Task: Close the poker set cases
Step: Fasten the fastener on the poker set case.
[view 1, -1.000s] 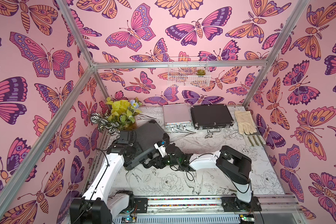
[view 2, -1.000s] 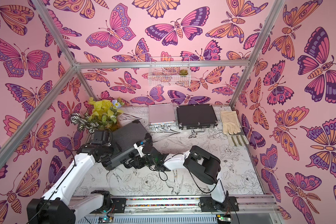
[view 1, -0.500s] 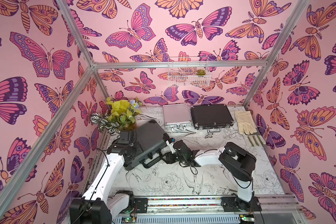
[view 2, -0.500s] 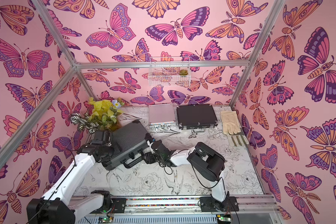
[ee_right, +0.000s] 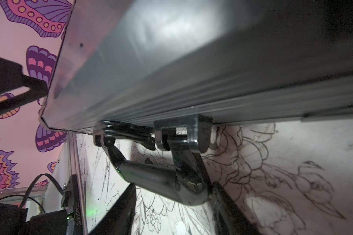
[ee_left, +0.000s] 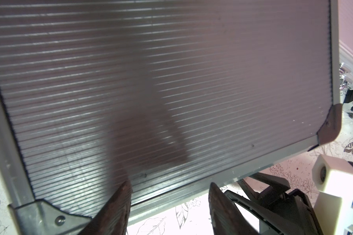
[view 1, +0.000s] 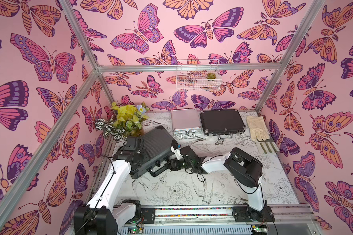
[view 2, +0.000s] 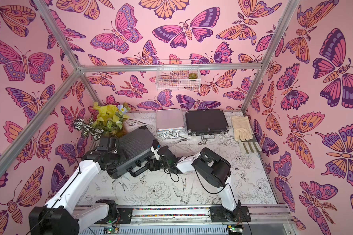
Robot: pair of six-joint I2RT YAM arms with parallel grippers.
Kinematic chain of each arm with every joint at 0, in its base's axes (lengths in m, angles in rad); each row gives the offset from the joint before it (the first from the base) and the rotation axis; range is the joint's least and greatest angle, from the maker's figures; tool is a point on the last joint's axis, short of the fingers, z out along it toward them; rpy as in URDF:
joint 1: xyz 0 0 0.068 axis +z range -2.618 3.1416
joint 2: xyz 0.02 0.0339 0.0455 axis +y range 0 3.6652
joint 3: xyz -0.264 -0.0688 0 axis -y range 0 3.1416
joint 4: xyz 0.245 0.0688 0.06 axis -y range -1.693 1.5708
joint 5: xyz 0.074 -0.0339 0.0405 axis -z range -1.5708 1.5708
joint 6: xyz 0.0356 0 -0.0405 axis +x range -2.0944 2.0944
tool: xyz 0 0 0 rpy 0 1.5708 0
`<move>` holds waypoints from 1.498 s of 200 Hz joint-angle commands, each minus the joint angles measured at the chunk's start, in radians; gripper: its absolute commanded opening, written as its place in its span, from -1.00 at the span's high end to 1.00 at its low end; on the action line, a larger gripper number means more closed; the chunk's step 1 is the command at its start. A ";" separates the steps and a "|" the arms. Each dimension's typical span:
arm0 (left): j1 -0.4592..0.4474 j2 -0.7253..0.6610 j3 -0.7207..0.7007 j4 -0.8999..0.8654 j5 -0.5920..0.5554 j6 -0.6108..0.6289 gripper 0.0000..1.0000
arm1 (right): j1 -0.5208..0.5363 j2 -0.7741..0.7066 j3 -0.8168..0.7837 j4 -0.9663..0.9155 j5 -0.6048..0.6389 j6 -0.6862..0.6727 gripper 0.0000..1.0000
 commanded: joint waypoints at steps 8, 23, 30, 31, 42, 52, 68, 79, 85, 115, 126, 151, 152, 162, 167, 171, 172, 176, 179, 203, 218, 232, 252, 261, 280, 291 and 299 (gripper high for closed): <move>-0.008 0.011 0.003 -0.005 -0.010 0.008 -0.24 | 0.008 -0.051 -0.007 0.100 -0.086 0.056 -0.18; -0.008 0.010 0.003 -0.004 -0.010 0.008 -0.23 | 0.006 -0.062 -0.007 0.108 -0.098 0.065 -0.18; -0.008 0.010 0.004 -0.004 -0.010 0.009 -0.23 | 0.007 -0.069 -0.010 0.114 -0.102 0.069 -0.18; -0.008 0.010 0.005 -0.004 -0.010 0.009 -0.23 | 0.007 -0.070 -0.010 0.114 -0.103 0.069 -0.18; -0.008 0.008 0.003 -0.004 -0.012 0.009 -0.23 | 0.006 -0.078 -0.014 0.127 -0.105 0.078 -0.18; -0.009 0.007 0.003 -0.004 -0.013 0.008 -0.24 | 0.006 -0.087 -0.023 0.144 -0.104 0.088 -0.18; -0.008 0.007 0.001 -0.004 -0.013 0.008 -0.23 | 0.006 -0.100 -0.036 0.170 -0.104 0.106 -0.18; -0.010 0.007 -0.001 -0.003 -0.015 0.005 -0.23 | 0.007 -0.105 -0.046 0.194 -0.099 0.120 -0.18; -0.009 0.007 -0.001 -0.004 -0.015 0.004 -0.23 | 0.006 -0.107 -0.049 0.204 -0.097 0.127 -0.18; -0.011 0.007 -0.007 0.002 -0.010 -0.003 -0.23 | 0.006 -0.092 -0.042 0.247 -0.098 0.159 -0.18; -0.012 0.007 -0.008 0.004 -0.010 -0.005 -0.23 | 0.009 -0.088 -0.038 0.262 -0.098 0.170 -0.18; -0.018 0.003 -0.008 0.003 -0.010 -0.007 -0.23 | 0.014 -0.083 -0.023 0.260 -0.080 0.171 -0.18; -0.020 0.003 -0.008 0.003 -0.010 -0.007 -0.23 | 0.014 -0.083 -0.023 0.260 -0.079 0.172 -0.18; -0.022 0.004 -0.008 0.003 -0.013 -0.010 -0.23 | 0.017 -0.079 -0.014 0.257 -0.074 0.171 -0.18; -0.023 0.005 -0.007 0.004 -0.013 -0.011 -0.23 | 0.017 -0.073 -0.010 0.259 -0.072 0.171 -0.18; -0.023 0.005 -0.008 0.003 -0.013 -0.011 -0.23 | 0.018 -0.071 -0.006 0.262 -0.072 0.171 -0.18; -0.023 0.006 -0.008 0.005 -0.013 -0.011 -0.23 | 0.018 -0.070 -0.005 0.263 -0.072 0.170 -0.18; -0.024 0.006 -0.007 0.005 -0.013 -0.011 -0.23 | 0.019 -0.063 -0.001 0.267 -0.073 0.170 -0.18; -0.024 0.008 -0.007 0.006 -0.013 -0.011 -0.23 | 0.018 -0.060 0.001 0.269 -0.074 0.170 -0.18; -0.028 0.010 -0.007 0.006 -0.016 -0.011 -0.23 | 0.032 -0.020 0.039 0.280 -0.113 0.135 -0.15; -0.028 0.010 -0.007 0.007 -0.017 -0.011 -0.23 | 0.043 0.002 0.068 0.254 -0.125 0.099 -0.14; -0.028 0.010 -0.008 0.006 -0.018 -0.010 -0.23 | 0.049 0.026 0.094 0.215 -0.130 0.071 -0.10; -0.030 0.007 -0.009 0.006 -0.021 -0.010 -0.23 | 0.052 0.053 0.102 0.188 -0.121 0.054 -0.04; -0.028 0.007 -0.009 0.007 -0.022 -0.010 -0.23 | 0.054 0.062 0.102 0.189 -0.120 0.051 0.01; -0.028 0.008 -0.009 0.008 -0.024 -0.008 -0.23 | 0.056 0.072 0.092 0.176 -0.115 0.027 0.08; -0.028 0.010 -0.008 0.007 -0.022 -0.010 -0.23 | 0.058 0.070 0.087 0.152 -0.104 0.001 0.14; -0.029 0.011 -0.006 0.007 -0.022 -0.009 -0.23 | 0.061 0.066 0.083 0.126 -0.093 -0.026 0.17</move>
